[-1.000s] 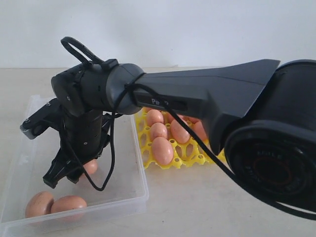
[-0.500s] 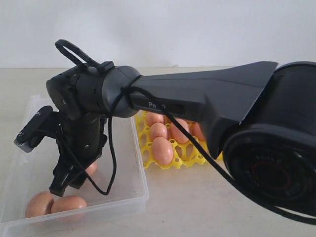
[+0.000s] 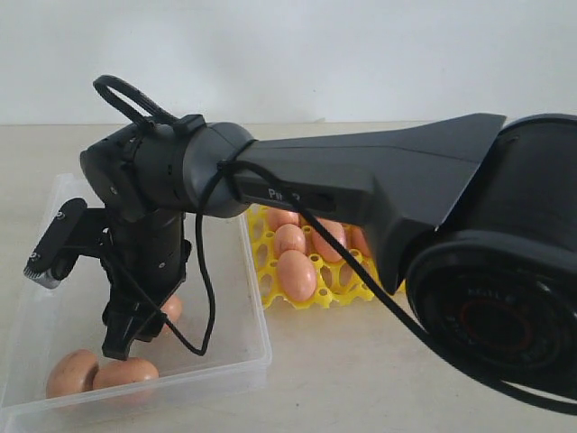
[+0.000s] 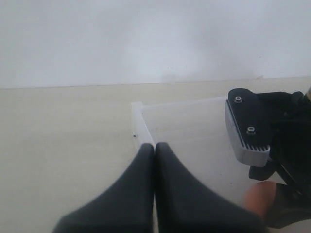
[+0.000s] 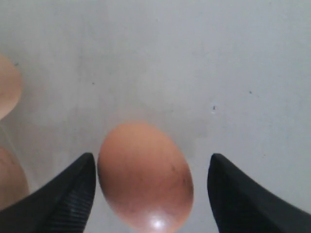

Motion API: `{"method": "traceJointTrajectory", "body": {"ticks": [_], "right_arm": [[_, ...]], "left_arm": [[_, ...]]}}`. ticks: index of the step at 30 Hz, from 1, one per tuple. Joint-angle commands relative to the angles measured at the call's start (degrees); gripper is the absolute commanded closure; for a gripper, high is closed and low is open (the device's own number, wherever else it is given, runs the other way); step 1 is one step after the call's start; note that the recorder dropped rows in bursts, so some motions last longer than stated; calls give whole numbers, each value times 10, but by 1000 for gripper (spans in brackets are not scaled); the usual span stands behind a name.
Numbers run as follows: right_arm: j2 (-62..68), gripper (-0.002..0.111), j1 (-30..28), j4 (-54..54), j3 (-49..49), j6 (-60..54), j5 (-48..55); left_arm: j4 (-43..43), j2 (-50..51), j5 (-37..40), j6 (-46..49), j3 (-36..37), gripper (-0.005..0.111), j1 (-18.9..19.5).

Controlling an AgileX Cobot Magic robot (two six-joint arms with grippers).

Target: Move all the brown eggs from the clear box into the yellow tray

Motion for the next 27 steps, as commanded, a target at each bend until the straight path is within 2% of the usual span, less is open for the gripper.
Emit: {"method": "traceJointTrajectory", "body": {"ticks": [1,12,15,20,23,27], "right_arm": [[-4,45,0,-7,0,13,20],[-4,46,0,-5,0,13,3],[-4,63,0,-5,0,13,0],[-4,105,0,-5,0,24,-4],[-4,108,-3,-6,0,102,-4],[-21,108,-9,-32,0,273,-16]], "left_arm": [[-3,-2,-1,0,-1,111,-2],[-3,-2,-1,0,-1,111,-2],[-3,-2,-1,0,-1,111,-2],[-3,-2,-1,0,-1,111,-2],[-3,-2,-1,0,-1,111,-2],[-3,-2,-1,0,-1,111,-2]]}}
